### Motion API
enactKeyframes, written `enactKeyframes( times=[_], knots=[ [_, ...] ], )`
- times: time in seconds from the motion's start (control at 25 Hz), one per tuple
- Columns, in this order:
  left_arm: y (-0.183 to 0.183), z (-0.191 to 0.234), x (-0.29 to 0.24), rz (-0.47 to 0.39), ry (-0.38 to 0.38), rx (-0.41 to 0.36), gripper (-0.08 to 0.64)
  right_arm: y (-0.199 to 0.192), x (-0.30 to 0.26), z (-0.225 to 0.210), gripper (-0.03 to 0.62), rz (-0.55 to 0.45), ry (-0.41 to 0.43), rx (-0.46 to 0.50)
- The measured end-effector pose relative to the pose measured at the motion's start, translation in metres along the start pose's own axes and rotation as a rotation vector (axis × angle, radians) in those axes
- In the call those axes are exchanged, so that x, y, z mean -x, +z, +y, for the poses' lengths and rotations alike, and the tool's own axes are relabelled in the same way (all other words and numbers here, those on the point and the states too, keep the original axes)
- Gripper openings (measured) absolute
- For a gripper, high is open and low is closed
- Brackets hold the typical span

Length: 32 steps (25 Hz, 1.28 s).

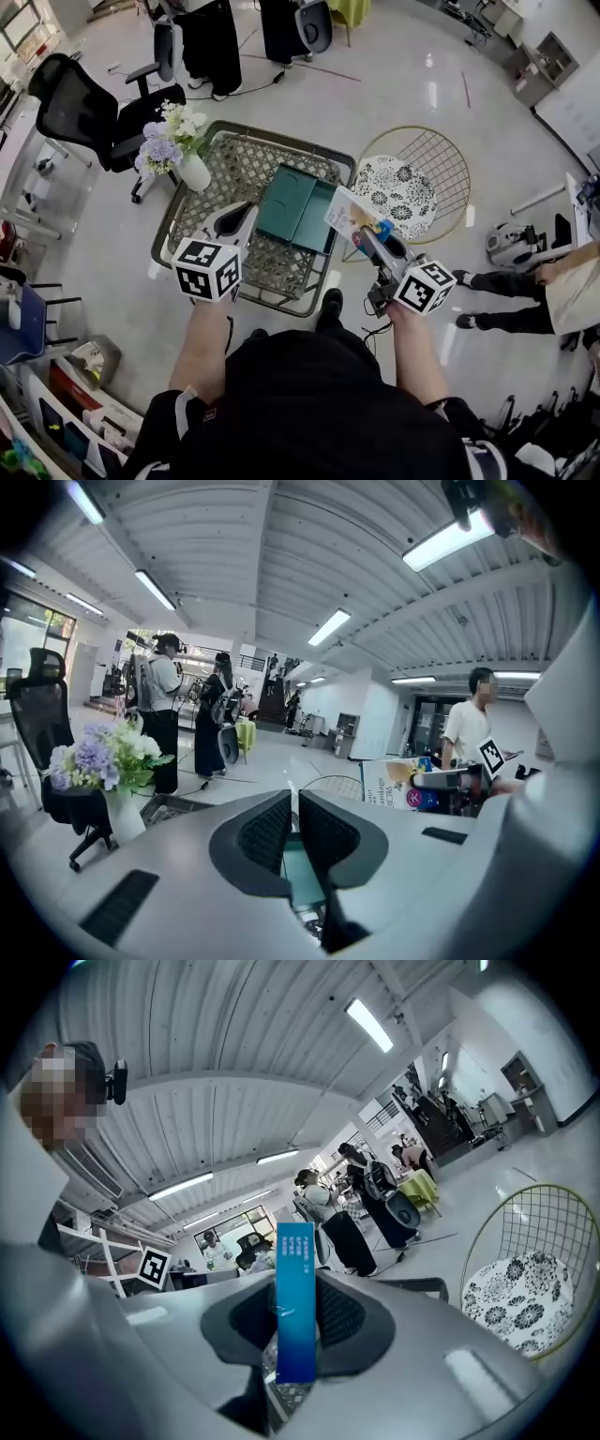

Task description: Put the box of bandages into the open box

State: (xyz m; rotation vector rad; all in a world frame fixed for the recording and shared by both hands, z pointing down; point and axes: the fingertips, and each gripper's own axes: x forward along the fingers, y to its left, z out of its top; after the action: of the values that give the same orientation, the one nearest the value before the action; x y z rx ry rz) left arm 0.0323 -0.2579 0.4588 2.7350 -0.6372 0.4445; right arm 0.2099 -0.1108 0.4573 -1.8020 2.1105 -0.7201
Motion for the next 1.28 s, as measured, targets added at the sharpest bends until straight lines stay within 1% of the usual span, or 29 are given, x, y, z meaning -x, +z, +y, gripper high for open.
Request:
enactKeyframes(
  times=[0.08,0.2,0.32,0.44,0.52,0.64,0.76,0.84,0.96,1.04,1.28],
  knots=[
    [0.012,-0.015,-0.023,-0.012,0.028,-0.009,0.030,0.017,0.003,-0.032,0.087,0.026,0.013,-0.003],
    [0.023,-0.031,-0.051,-0.015,0.076,-0.007,0.028,0.029,0.003,-0.076,0.087,0.080,0.035,-0.013],
    [0.019,-0.041,-0.066,0.007,0.123,0.005,0.028,0.028,-0.005,-0.104,0.087,0.144,0.074,-0.018],
    [0.009,-0.041,-0.065,0.027,0.173,0.021,0.028,0.023,-0.023,-0.119,0.087,0.189,0.102,-0.022],
    [0.008,-0.036,-0.055,0.018,0.210,0.030,0.028,0.018,-0.038,-0.116,0.087,0.207,0.130,-0.027],
    [0.012,-0.030,-0.039,-0.019,0.247,0.042,0.028,0.008,-0.059,-0.099,0.087,0.245,0.176,-0.019],
    [0.012,-0.025,-0.025,-0.062,0.258,0.067,0.028,-0.002,-0.071,-0.069,0.087,0.280,0.218,0.014],
    [0.009,-0.022,-0.018,-0.081,0.251,0.086,0.028,-0.011,-0.073,-0.052,0.088,0.307,0.229,0.041],
    [0.000,-0.026,-0.011,-0.097,0.218,0.109,0.028,-0.023,-0.067,-0.044,0.089,0.354,0.193,0.078],
    [-0.008,-0.024,-0.005,-0.099,0.200,0.120,0.028,-0.032,-0.065,-0.041,0.089,0.366,0.163,0.086],
    [-0.037,-0.022,0.007,-0.062,0.164,0.149,0.028,-0.071,-0.052,-0.051,0.089,0.416,0.079,0.055]
  ],
)
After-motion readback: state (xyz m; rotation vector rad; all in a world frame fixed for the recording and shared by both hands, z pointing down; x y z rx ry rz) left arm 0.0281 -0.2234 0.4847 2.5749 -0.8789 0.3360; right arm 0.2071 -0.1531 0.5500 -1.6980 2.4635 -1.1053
